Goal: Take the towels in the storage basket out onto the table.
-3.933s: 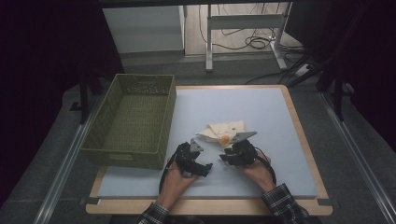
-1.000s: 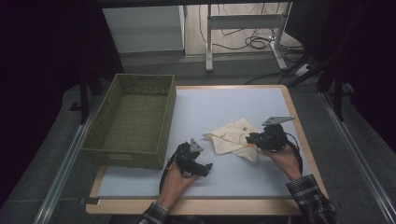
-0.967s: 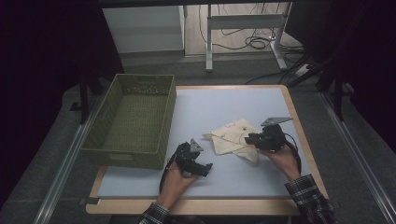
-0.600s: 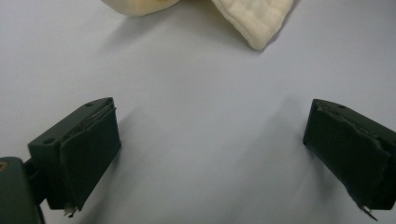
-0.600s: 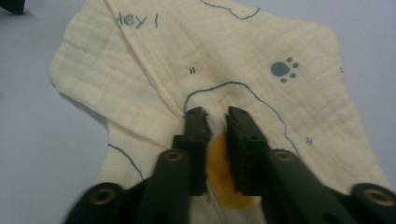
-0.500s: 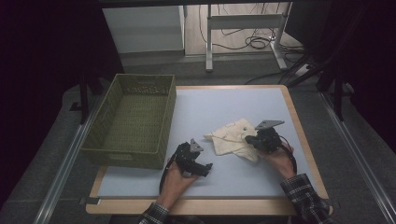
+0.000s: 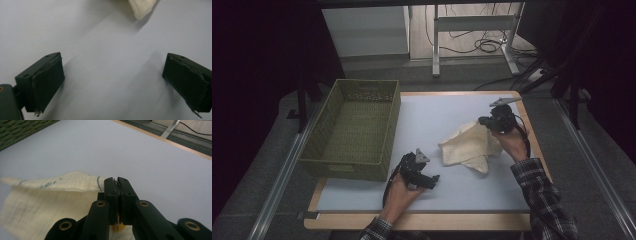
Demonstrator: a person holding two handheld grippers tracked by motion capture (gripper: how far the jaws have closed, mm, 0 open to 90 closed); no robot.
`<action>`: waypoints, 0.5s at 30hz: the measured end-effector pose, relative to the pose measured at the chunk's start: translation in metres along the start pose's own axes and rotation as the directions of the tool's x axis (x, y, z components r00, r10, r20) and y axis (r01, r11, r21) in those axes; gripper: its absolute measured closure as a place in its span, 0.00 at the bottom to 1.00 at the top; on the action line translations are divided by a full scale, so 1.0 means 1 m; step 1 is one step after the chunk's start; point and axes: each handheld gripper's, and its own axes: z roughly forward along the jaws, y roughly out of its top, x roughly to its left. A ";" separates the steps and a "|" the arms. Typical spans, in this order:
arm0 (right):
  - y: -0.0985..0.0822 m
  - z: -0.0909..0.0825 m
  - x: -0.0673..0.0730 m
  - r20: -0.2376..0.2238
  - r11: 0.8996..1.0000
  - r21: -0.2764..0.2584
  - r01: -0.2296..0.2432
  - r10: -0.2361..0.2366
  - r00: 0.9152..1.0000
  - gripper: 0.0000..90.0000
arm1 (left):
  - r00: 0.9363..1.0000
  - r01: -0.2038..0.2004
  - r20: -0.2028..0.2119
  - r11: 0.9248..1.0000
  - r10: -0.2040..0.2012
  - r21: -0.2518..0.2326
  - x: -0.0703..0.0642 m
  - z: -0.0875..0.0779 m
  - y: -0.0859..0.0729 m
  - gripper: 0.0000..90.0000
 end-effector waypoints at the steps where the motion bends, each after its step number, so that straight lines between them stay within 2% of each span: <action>1: 0.004 0.004 -0.006 0.005 1.000 0.002 -0.013 0.013 1.000 0.96 | 1.000 0.001 0.000 1.000 -0.001 0.000 0.000 0.000 0.000 0.04; 5: 0.009 0.018 -0.023 0.041 0.999 0.005 -0.049 0.048 0.998 0.96 | 1.000 0.000 0.001 1.000 0.000 0.000 0.000 0.000 0.000 0.04; 6: 0.005 0.029 -0.032 0.048 0.996 0.024 -0.089 0.087 0.995 0.91 | 1.000 -0.001 0.000 1.000 0.001 0.000 0.000 0.000 0.000 0.04; 10: -0.004 0.041 -0.039 0.063 0.992 0.057 -0.112 0.108 0.992 0.83 | 1.000 0.000 0.000 1.000 0.000 0.000 0.000 0.000 0.000 0.04; 13: -0.006 0.037 -0.040 0.043 0.992 0.040 -0.121 0.119 0.992 0.79 | 1.000 0.000 0.000 1.000 0.000 0.000 0.000 0.000 0.000 0.04; 15: -0.005 0.025 -0.036 0.012 0.993 0.015 -0.120 0.119 0.993 0.78 | 1.000 0.000 -0.001 1.000 0.000 0.000 0.000 0.000 0.000 0.04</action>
